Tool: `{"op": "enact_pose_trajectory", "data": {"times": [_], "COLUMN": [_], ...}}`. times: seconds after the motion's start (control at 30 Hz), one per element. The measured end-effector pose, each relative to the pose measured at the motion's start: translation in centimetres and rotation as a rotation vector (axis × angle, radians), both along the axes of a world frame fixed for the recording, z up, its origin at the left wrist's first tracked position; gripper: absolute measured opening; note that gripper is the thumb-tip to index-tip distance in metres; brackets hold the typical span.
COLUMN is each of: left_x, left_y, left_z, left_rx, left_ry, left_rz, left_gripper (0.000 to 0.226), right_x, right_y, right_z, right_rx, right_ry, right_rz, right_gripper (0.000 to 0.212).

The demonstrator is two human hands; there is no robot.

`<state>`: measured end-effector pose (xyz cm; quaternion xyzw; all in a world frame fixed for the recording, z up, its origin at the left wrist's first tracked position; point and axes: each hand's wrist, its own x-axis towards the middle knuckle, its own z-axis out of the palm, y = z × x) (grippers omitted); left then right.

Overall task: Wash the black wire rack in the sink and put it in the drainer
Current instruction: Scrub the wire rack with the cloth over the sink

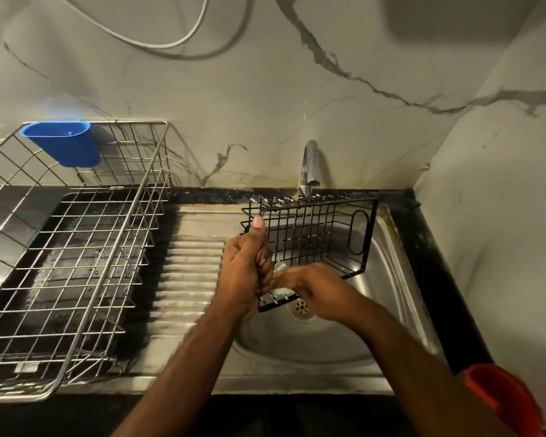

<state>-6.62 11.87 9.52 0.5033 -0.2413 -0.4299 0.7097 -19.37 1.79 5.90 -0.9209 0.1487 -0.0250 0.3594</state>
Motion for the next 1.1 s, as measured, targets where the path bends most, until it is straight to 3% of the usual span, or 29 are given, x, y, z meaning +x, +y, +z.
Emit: {"op": "enact_pose_trajectory", "data": {"times": [0.07,0.2,0.3,0.4,0.63,0.73,0.8,0.97,1.1], "left_x": [0.2,0.7,0.5,0.7,0.5,0.6,0.4,-0.2,0.5], "left_y": [0.1,0.3,0.4,0.3,0.4,0.3,0.2,0.1,0.3], "left_z": [0.0,0.4,0.8,0.8,0.1,-0.1,-0.2,-0.2,0.2], "left_rx": [-0.006,-0.002,-0.001,0.003,0.014,0.034,0.042,0.028,0.037], "left_ry": [0.005,0.012,0.006,-0.030,-0.104,-0.099,-0.085,-0.037,0.051], "left_rz": [-0.012,-0.013,0.008,0.028,0.047,0.052,0.049,0.059,0.067], "left_gripper": [0.057,0.056,0.059,0.061,0.061,0.060,0.060,0.058,0.058], "right_x": [-0.5,-2.3,-3.2,-3.1,-1.8,-1.2,-0.5,0.5,0.5], "right_y": [-1.4,-4.8,-5.6,-4.0,-1.0,-0.5,0.2,2.2,0.9], "right_z": [-0.1,-1.9,-2.9,-2.5,-1.0,-0.4,0.0,0.8,1.3], "right_rx": [-0.053,-0.105,-0.347,-0.538,-0.284,-0.207,-0.149,0.183,0.425], "right_ry": [0.072,0.267,0.419,0.452,0.480,0.469,0.382,-0.064,-0.365], "right_rz": [-0.064,-0.311,-0.470,-0.485,-0.571,-0.506,-0.451,-0.300,-0.663], "right_gripper": [0.051,0.031,0.026,0.026,0.032,0.046,0.049,0.020,0.023]}}
